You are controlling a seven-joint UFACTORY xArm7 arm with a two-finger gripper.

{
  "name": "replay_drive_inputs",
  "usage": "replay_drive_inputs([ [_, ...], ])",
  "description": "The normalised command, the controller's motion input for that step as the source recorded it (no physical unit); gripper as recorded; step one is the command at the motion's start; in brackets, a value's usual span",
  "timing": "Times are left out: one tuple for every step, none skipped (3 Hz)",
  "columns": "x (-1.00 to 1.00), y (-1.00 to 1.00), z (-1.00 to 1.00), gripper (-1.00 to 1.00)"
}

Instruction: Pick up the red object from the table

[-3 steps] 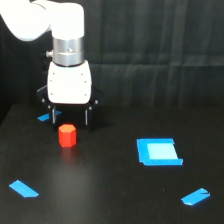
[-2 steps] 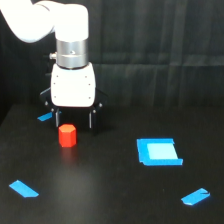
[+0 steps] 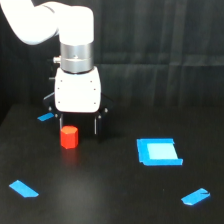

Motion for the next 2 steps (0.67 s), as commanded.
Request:
replay_drive_inputs([
  [0.02,-0.53,0.02,0.92],
  [-0.02,-0.27,-0.09,0.66],
])
